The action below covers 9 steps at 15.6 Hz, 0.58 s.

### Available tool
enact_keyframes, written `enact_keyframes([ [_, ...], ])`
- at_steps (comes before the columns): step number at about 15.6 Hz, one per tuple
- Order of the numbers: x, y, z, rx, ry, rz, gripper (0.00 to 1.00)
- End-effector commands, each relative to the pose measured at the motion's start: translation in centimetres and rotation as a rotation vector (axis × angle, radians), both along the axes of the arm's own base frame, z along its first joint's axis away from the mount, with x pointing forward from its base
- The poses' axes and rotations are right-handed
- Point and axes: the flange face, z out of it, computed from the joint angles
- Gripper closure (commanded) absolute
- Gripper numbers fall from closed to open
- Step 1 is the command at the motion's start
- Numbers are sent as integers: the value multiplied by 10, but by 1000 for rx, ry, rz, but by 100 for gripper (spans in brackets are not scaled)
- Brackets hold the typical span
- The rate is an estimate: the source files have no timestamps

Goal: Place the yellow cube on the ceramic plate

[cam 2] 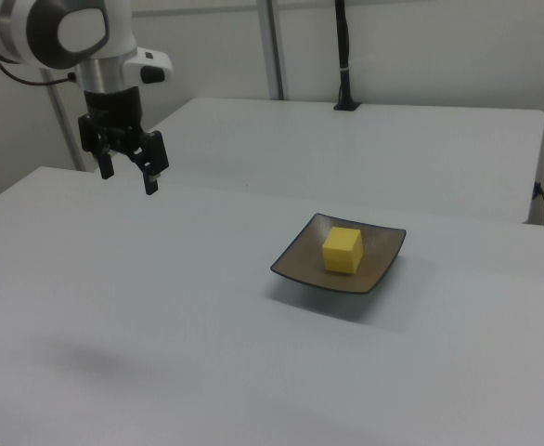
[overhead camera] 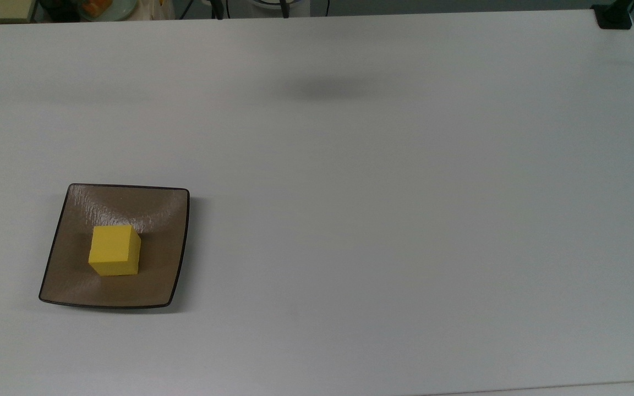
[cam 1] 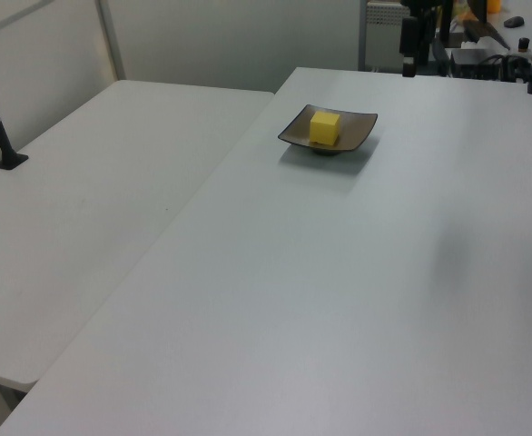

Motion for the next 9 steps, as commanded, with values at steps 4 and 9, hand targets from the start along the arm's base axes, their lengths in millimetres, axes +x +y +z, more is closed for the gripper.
enact_keyframes([
  [4, 1, 10, -9, -18, -98, 15, 0],
  [9, 2, 11, -14, -68, -103, 40, 0],
])
